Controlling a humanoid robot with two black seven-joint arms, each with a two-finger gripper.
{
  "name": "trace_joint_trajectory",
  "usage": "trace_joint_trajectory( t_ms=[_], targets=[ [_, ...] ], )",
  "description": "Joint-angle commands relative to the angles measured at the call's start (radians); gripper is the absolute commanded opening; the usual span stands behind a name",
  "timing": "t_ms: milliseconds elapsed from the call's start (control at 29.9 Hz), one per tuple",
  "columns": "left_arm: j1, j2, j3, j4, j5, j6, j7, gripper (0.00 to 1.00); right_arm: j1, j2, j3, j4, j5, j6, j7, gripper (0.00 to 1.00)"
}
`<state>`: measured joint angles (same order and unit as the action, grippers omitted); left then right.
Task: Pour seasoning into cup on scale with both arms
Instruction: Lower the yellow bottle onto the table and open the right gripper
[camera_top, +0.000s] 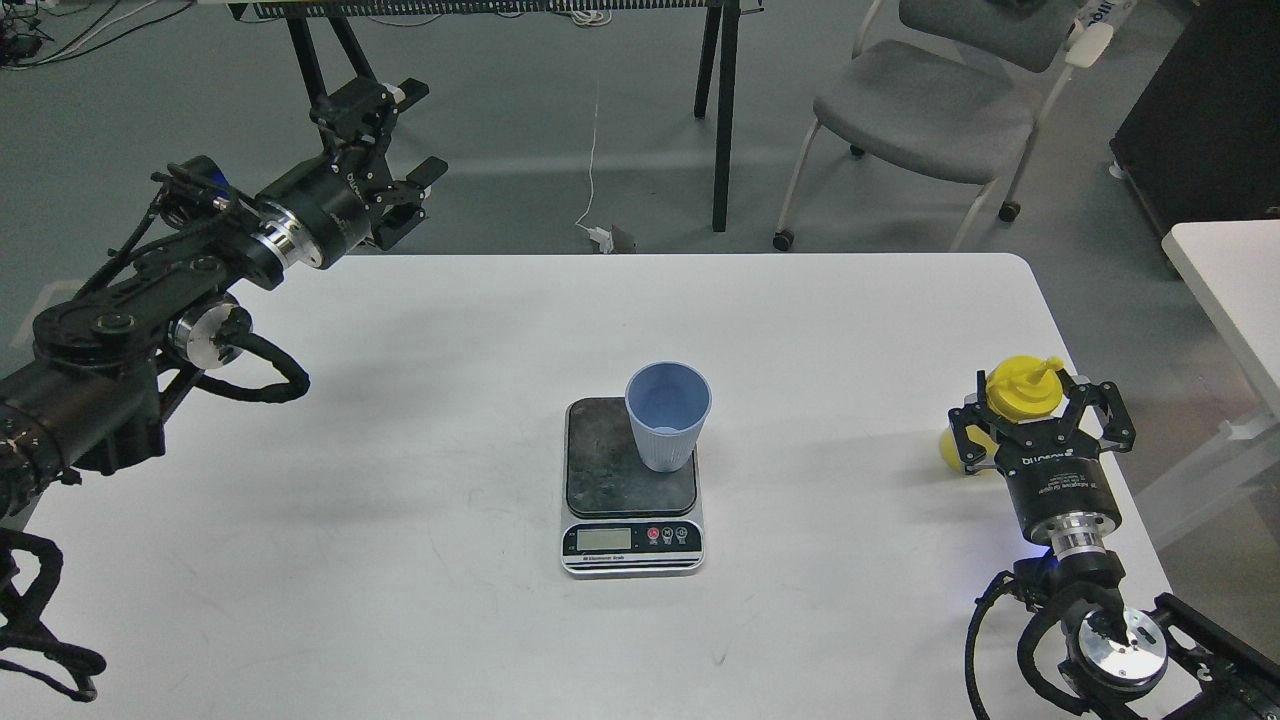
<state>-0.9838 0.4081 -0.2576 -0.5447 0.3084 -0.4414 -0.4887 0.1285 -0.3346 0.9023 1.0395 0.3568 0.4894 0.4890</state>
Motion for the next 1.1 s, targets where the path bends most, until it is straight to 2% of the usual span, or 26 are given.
trace_joint_trajectory(
  t_ms=[0, 134, 167, 234, 267, 334, 467, 1068],
  targets=[
    [0.001, 0.001, 0.0, 0.0, 0.0, 0.0, 0.0, 0.87, -0.001, 0.011, -0.003, -0.015, -0.001, -0.001, 0.0, 0.51],
    [0.001, 0.003, 0.0, 0.0, 0.0, 0.0, 0.0, 0.87, -0.001, 0.009, -0.005, -0.015, -0.002, -0.001, 0.0, 0.55],
    [0.001, 0.001, 0.0, 0.0, 0.0, 0.0, 0.0, 0.87, -0.001, 0.009, -0.003, -0.015, -0.002, -0.001, 0.0, 0.61],
    [0.001, 0.001, 0.0, 0.0, 0.0, 0.0, 0.0, 0.87, -0.001, 0.009, -0.003, -0.015, -0.002, -0.001, 0.0, 0.87],
    [0.001, 0.0, 0.0, 0.0, 0.0, 0.0, 0.0, 0.87, -0.001, 0.009, -0.003, -0.015, -0.004, -0.001, 0.0, 0.93],
    [0.001, -0.002, 0.0, 0.0, 0.0, 0.0, 0.0, 0.87, -0.003, 0.008, -0.003, -0.016, -0.002, -0.001, 0.0, 0.96],
    [0.001, -0.002, 0.0, 0.0, 0.0, 0.0, 0.0, 0.87, -0.004, 0.008, -0.003, -0.024, -0.004, -0.001, 0.0, 0.99],
    [0.002, -0.002, -0.002, 0.0, 0.0, 0.0, 0.0, 0.87, -0.052, -0.032, -0.013, -0.003, -0.001, -0.001, -0.004, 0.99]
  ],
)
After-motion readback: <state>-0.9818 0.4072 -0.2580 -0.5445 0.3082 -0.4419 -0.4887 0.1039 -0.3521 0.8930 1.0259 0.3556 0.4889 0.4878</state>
